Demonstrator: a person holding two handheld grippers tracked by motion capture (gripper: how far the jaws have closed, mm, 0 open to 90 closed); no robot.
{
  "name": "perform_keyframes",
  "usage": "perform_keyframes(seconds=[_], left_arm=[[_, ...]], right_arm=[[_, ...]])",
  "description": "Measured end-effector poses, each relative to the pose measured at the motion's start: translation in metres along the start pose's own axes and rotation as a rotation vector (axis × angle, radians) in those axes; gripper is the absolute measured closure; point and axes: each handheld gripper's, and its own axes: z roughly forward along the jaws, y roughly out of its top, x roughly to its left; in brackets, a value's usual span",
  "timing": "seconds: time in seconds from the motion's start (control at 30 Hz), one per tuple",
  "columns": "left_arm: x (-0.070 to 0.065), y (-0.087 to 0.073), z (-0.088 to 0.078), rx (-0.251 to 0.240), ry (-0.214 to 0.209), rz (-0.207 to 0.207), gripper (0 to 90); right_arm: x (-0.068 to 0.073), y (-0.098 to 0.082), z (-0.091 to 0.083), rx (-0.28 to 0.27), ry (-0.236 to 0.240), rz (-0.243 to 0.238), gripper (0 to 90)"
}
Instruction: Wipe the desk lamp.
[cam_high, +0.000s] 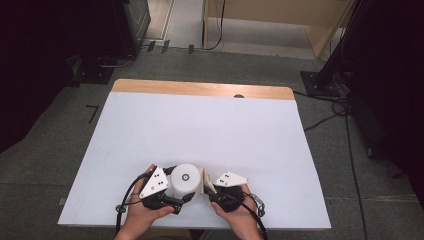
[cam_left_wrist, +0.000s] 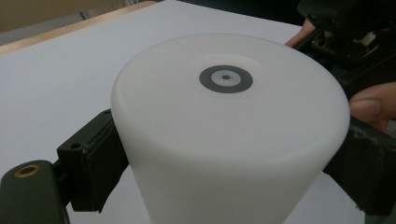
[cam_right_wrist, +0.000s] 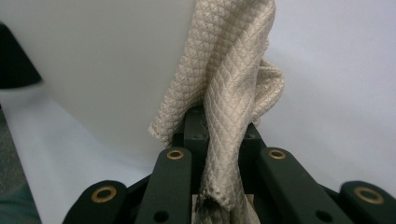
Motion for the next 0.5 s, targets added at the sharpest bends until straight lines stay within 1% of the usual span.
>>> perform_keyframes(seconds=[0.17, 0.2, 0.27, 0.33, 0.37, 0.5], left_arm=[[0.0, -0.001, 0.0, 0.001, -0.005, 0.006, 8.1], [0.0, -0.001, 0.0, 0.0, -0.005, 0.007, 8.1], [-0.001, -0.002, 0.0, -0.004, -0.005, 0.006, 8.0], [-0.001, -0.002, 0.001, -0.008, -0.003, 0.002, 7.9], [-0.001, -0.002, 0.001, -0.009, -0.003, 0.001, 7.9], [-0.002, -0.002, 0.001, -0.009, 0.001, 0.0, 7.8]], right_arm=[[0.005, 0.015, -0.018, -0.088, 0.005, -0.01, 80.2], [0.008, 0.019, -0.023, -0.112, 0.002, -0.02, 80.3], [0.01, 0.023, -0.028, -0.139, -0.004, -0.035, 80.2], [0.012, 0.024, -0.03, -0.146, -0.012, -0.046, 80.2], [0.011, 0.023, -0.03, -0.149, -0.008, -0.044, 80.1], [0.007, 0.016, -0.022, -0.103, 0.002, -0.018, 79.9]])
